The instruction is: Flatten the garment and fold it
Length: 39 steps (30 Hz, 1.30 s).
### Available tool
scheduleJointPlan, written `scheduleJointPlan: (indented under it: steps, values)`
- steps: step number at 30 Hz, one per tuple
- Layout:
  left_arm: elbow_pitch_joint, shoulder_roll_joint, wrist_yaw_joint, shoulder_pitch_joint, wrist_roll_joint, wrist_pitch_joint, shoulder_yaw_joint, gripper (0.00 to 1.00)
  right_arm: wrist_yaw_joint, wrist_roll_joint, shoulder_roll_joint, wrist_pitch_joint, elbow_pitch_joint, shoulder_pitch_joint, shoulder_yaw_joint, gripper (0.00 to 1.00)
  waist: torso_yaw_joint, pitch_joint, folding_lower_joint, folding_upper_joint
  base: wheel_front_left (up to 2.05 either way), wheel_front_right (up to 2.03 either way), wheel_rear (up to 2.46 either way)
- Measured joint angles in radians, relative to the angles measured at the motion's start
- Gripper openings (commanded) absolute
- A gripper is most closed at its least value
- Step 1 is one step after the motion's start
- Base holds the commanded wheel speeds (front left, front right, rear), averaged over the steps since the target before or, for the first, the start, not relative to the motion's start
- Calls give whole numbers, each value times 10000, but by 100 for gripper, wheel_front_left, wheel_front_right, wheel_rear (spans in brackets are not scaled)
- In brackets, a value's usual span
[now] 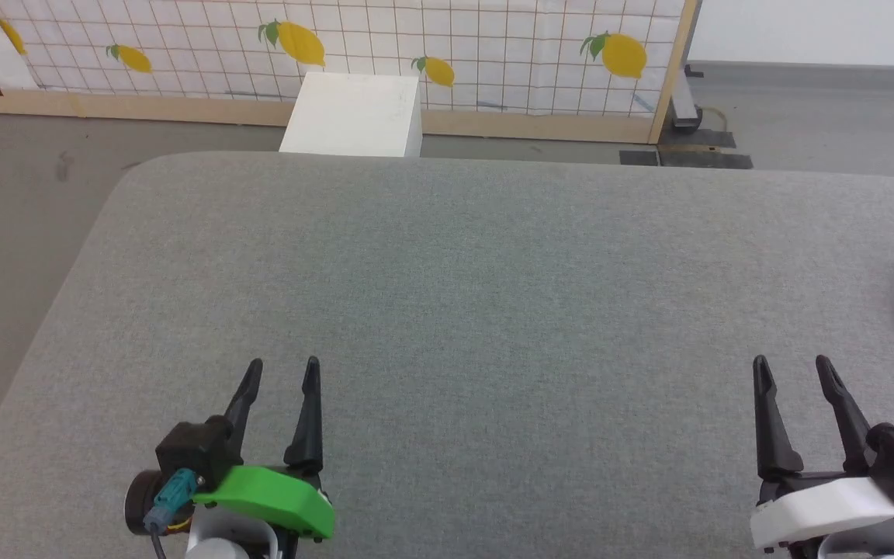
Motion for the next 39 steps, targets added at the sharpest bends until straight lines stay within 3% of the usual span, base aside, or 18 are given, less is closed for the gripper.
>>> scheduleJointPlan:
  steps: [3,4,39]
  values:
    - [19,-2,2,85,-42,0,-25,100,0,29,0,2,48,41,13,100,-19,-67,0,0,0,0,0]
    - [31,-2,2,111,-61,0,-33,0,0,31,0,2,59,45,8,0,-23,-89,0,0,0,0,0]
    - [-259,2,113,103,288,428,102,0,0,-115,-4,314,25,24,173,0,-69,-72,0,0,0,0,0]
